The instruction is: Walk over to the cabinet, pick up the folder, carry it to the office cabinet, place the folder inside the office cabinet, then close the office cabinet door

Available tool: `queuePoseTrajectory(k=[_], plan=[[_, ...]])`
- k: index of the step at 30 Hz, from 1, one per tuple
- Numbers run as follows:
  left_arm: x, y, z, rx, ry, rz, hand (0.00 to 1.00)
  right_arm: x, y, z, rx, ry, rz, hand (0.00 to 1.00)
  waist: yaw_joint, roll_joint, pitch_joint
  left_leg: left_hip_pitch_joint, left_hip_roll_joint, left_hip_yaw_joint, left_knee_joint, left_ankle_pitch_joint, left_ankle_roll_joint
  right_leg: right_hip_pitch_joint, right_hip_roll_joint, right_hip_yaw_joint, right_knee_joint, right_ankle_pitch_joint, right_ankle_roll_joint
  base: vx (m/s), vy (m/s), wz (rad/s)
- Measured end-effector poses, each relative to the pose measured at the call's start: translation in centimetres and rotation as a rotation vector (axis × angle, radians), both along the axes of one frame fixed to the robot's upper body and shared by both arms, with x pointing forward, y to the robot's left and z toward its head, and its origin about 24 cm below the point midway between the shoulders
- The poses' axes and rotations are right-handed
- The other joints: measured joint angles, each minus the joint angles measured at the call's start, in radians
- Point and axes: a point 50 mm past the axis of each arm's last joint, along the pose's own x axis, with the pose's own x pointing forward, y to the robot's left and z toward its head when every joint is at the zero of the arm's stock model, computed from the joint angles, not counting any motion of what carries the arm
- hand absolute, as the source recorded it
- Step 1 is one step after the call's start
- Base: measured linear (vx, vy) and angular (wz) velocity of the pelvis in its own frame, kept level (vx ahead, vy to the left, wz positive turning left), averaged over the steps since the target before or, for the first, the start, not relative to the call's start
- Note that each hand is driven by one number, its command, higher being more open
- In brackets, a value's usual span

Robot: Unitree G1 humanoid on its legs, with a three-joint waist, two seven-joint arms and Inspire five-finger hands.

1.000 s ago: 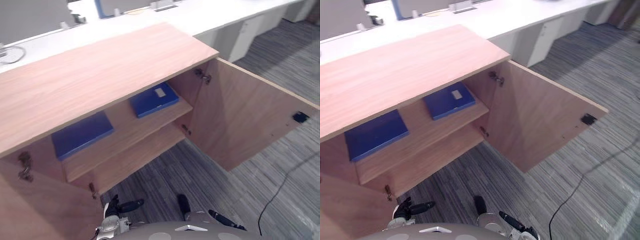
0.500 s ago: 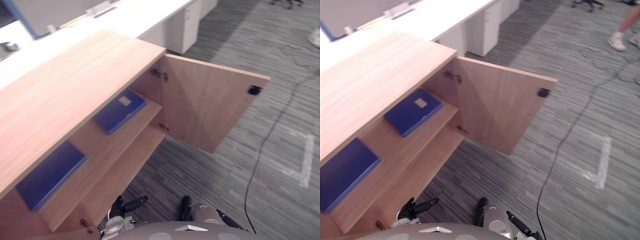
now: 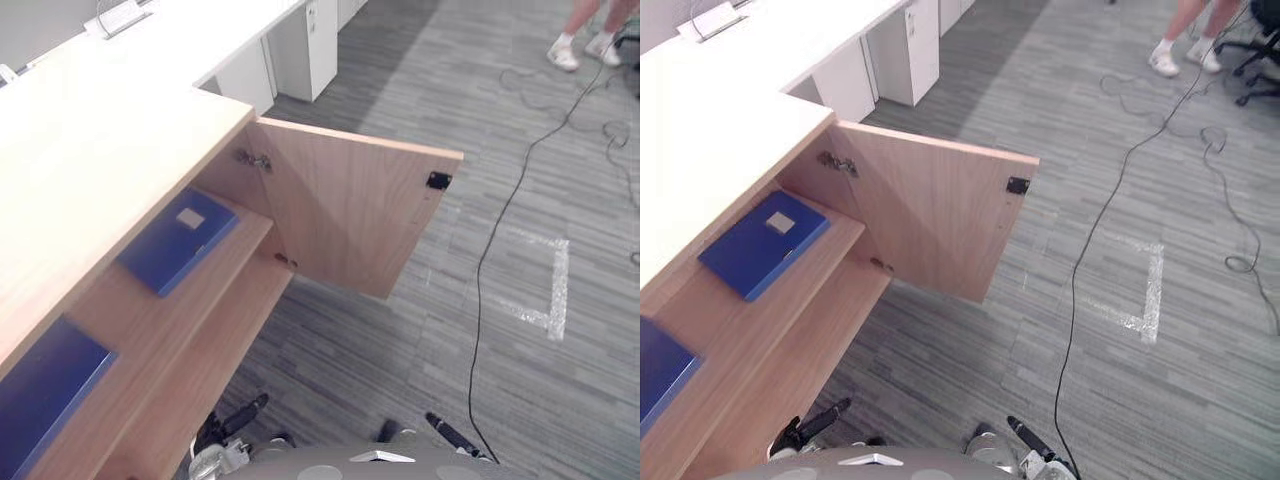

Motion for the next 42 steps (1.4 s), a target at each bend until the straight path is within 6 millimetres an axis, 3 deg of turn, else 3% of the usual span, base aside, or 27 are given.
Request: queuePoseTrajectory(k=[3, 6, 8, 13, 16, 19, 22, 23, 25, 26, 28, 30, 31, 32, 33, 37, 42], plan=[[0.1, 1.0, 0.2, 0.029, -0.005, -0.002, 1.0, 0.8, 0.6, 0.0, 0.01, -0.024, 0.0, 1.0, 0.001, -0.026, 0.012, 0.002, -0.015, -0.011, -0.006, 0.001, 0.002, 0.019, -0.008, -0.014, -0.031, 0.015, 0.011, 0.05, 0.069, 0.14], [-1.1, 1.6, 0.2, 0.046, 0.026, -0.005, 1.0, 3.7, 0.2, 1.4, -0.087, -0.136, 0.17, 1.0, -0.002, -0.035, 0.012, 0.018, -0.026, -0.01, -0.006, 0.001, 0.002, 0.049, -0.009, -0.01, -0.074, 0.037, 0.015, 0.05, 0.042, -0.07], [-1.2, 1.5, 0.2, 0.056, 0.039, -0.06, 1.0, 7.5, -0.8, 3.9, -0.203, -0.308, 0.287, 1.0, 0.0, -0.032, 0.011, 0.027, -0.032, -0.009, -0.006, 0.001, 0.002, 0.054, -0.012, 0.007, -0.09, 0.046, 0.019, 0.02, 0.024, -0.19], [-0.2, 1.2, 0.5, 0.075, 0.014, -0.215, 1.0, 13.3, -4.2, 9.5, -0.394, -0.618, 0.43, 1.0, 0.004, -0.025, -0.001, 0.045, -0.038, -0.013, -0.002, -0.011, 0.005, 0.08, -0.016, 0.007, -0.104, 0.051, 0.025, 0.01, 0.018, 0.0], [-0.4, 1.2, 0.4, 0.064, 0.02, -0.261, 1.0, 15.4, -5.3, 11.8, -0.394, -0.778, 0.406, 1.0, 0.003, -0.02, -0.01, 0.046, -0.041, -0.013, 0.017, -0.03, 0.007, 0.087, -0.022, 0.008, -0.104, 0.053, 0.029, 0.02, 0.045, -0.03], [-0.6, 1.2, 0.4, 0.052, 0.021, -0.301, 1.0, 16.4, -5.3, 12.6, -0.335, -0.875, 0.341, 1.0, 0.004, -0.02, -0.011, 0.042, -0.042, -0.018, 0.056, -0.046, 0.011, 0.101, -0.03, 0.009, -0.103, 0.058, 0.035, 0.03, 0.034, 0.01], [-0.6, 1.5, 0.4, 0.051, 0.02, -0.307, 1.0, 17.3, -4.9, 13.1, -0.322, -0.905, 0.337, 1.0, 0.009, -0.038, -0.006, -0.034, -0.042, -0.038, 0.21, -0.09, 0.001, 0.116, -0.067, 0.011, -0.098, 0.065, 0.033, 0.03, 0.034, 0.1], [-1.1, 1.4, 0.4, 0.046, 0.03, -0.306, 1.0, 17.8, -5.4, 13.7, -0.346, -0.911, 0.346, 1.0, 0.01, -0.032, -0.017, -0.045, -0.054, -0.046, 0.139, -0.11, 0.006, 0.116, -0.081, 0.015, -0.093, 0.066, 0.033, 0.01, 0.05, 0.1], [-2.4, 0.6, 0.0, 0.017, 0.059, -0.299, 1.0, 18.6, -6.8, 14.9, -0.404, -0.902, 0.396, 1.0, 0.012, 0.004, -0.041, -0.017, -0.071, -0.062, -0.017, 0.014, 0.035, 0.116, -0.083, 0.017, -0.086, 0.062, 0.047, 0.06, 0.088, 0.04], [-3.3, 0.7, 0.0, 0.02, 0.082, -0.3, 1.0, 19.3, -7.2, 15.7, -0.443, -0.906, 0.443, 1.0, 0.009, 0.015, -0.052, -0.02, -0.076, -0.071, -0.003, 0.01, 0.042, 0.113, -0.097, 0.01, -0.052, 0.068, 0.056, 0.12, 0.103, 0.12], [-3.8, 1.5, 0.1, 0.039, 0.1, -0.304, 1.0, 19.9, -7.1, 16.3, -0.478, -0.904, 0.488, 1.0, 0.005, 0.007, -0.051, -0.014, -0.066, -0.083, 0.001, 0.01, 0.042, 0.106, -0.099, 0.012, -0.008, 0.071, 0.06, 0.1, 0.026, 0.22], [-4.0, 1.7, 0.1, 0.047, 0.109, -0.301, 1.0, 21.0, -7.2, 17.3, -0.537, -0.894, 0.578, 1.0, 0.008, 0.019, -0.046, -0.012, -0.026, -0.096, 0.006, 0.01, 0.042, 0.052, -0.081, 0.028, 0.077, 0.042, 0.057, 0.05, -0.046, 0.1], [-4.2, 2.3, 0.2, 0.058, 0.119, -0.301, 1.0, 21.9, -6.8, 18.1, -0.573, -0.896, 0.652, 1.0, 0.008, 0.011, -0.045, -0.013, -0.011, -0.095, 0.02, 0.01, 0.042, 0.064, -0.038, 0.051, -0.048, 0.027, 0.059, 0.01, -0.203, 0.1], [-3.6, 1.1, 0.0, 0.029, 0.092, -0.302, 1.0, 24.5, -7.5, 22.6, -0.808, -0.883, 0.882, 1.0, 0.006, 0.013, -0.051, -0.02, -0.007, -0.108, 0.056, -0.039, 0.009, 0.066, -0.013, 0.043, -0.163, 0.133, 0.048, 0.01, -0.224, 0.08], [-3.7, 0.4, -0.2, 0.009, 0.093, -0.298, 1.0, 24.7, -7.8, 23.2, -0.851, -0.862, 0.935, 1.0, 0.006, 0.021, -0.051, -0.019, -0.002, -0.108, 0.053, -0.039, 0.009, 0.066, -0.008, 0.043, -0.162, 0.133, 0.048, 0.01, -0.193, 0.08], [-3.8, 0.2, -0.2, 0.001, 0.09, -0.299, 1.0, 24.8, -7.5, 23.2, -0.891, -0.818, 1.031, 1.0, 0.001, 0.027, -0.053, -0.013, -0.006, -0.109, 0.041, -0.037, 0.006, 0.066, -0.01, 0.043, -0.163, 0.134, 0.047, -0.01, -0.004, -0.02], [-3.8, 1.1, 0.0, 0.024, 0.078, -0.305, 1.0, 25.4, -7.2, 23.9, -1.104, -0.601, 1.389, 1.0, -0.009, -0.001, -0.038, -0.006, -0.024, -0.093, 0.028, -0.034, 0.01, 0.05, -0.019, 0.066, -0.163, 0.151, 0.051, -0.06, 0.027, -0.13]])
